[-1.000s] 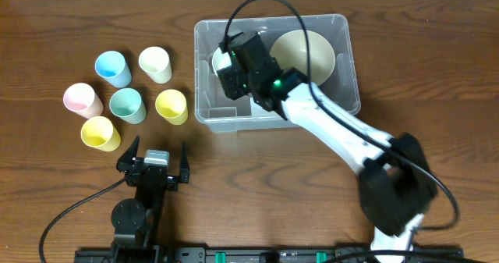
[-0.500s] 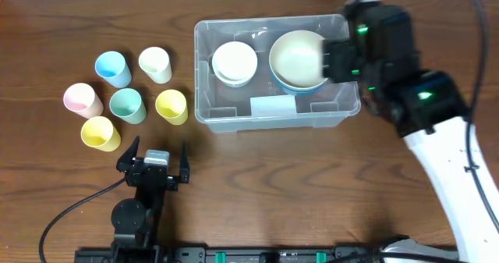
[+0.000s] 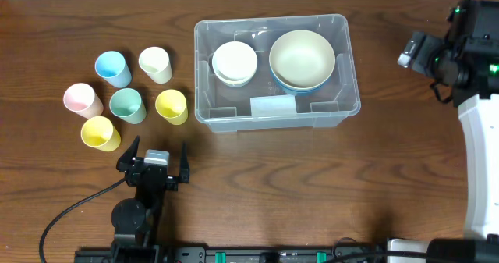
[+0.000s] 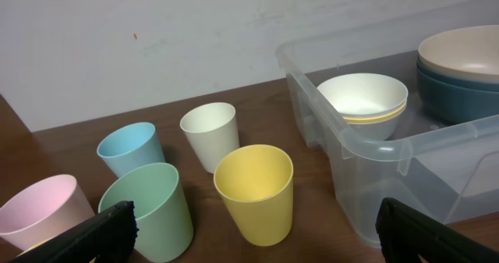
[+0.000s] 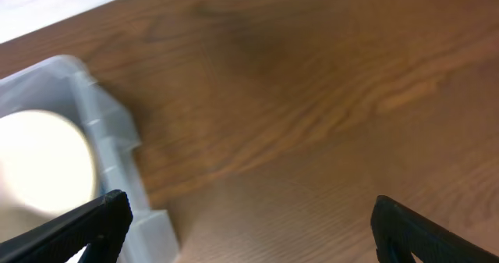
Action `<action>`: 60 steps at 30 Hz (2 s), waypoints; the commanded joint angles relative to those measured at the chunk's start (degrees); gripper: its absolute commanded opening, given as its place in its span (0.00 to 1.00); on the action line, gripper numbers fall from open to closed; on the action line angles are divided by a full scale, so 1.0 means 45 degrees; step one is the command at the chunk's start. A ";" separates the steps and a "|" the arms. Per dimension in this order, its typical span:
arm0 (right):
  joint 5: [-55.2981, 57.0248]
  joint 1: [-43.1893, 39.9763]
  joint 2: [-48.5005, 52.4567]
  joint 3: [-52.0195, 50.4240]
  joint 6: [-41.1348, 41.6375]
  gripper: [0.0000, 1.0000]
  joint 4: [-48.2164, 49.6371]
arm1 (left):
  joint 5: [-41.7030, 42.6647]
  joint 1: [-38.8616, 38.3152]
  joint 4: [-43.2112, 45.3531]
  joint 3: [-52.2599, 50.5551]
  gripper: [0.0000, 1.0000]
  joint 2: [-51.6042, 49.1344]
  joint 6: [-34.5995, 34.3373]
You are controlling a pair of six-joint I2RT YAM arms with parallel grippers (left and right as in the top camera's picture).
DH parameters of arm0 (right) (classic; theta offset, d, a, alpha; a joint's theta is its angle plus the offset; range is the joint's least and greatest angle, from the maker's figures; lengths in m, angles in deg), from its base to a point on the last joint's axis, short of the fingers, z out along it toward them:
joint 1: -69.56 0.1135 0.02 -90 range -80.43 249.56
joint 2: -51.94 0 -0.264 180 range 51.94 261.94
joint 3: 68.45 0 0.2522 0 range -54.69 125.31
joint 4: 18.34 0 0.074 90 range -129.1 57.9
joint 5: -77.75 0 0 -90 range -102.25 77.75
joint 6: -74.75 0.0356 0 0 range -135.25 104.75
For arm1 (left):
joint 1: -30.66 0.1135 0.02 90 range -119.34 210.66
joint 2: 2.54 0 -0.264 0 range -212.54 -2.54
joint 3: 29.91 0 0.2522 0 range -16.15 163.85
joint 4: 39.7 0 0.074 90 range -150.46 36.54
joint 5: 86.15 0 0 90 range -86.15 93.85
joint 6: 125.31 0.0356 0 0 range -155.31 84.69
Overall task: Pack container
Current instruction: 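Release the white bowl and retract the right gripper to the right, then move the left gripper to the front yellow cup and grasp it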
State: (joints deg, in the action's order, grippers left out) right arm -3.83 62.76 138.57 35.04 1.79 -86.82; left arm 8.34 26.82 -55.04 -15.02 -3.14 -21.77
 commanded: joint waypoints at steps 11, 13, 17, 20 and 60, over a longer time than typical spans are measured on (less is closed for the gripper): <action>-0.0010 -0.1758 0.2127 0.0010 0.1637 0.99 -0.0325 | 0.0194 0.0063 -0.0457 -0.0199 0.98 0.0058 0.0039; -0.0010 -0.1758 0.2225 0.0010 0.1632 0.99 -0.0379 | 0.0194 0.0063 -0.0457 -0.0199 0.98 0.0058 0.0034; -0.0010 -0.1749 0.2234 0.0010 0.1637 0.99 -0.0369 | 0.0199 0.0063 -0.0457 -0.0199 0.98 0.0058 0.0034; -0.0010 -0.1749 0.2234 0.0010 0.1637 0.99 -0.0369 | 0.0199 0.0063 -0.0452 -0.0199 0.98 0.0058 0.0034; -0.0010 -0.1749 0.2234 0.0010 0.1632 0.99 -0.0369 | 0.1773 0.0063 -1.4192 1.7058 0.98 -1.4265 -0.4357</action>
State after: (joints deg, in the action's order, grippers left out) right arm -4.09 55.22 148.62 34.93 8.30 -88.44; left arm 15.92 26.82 -117.60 60.23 -64.58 -42.95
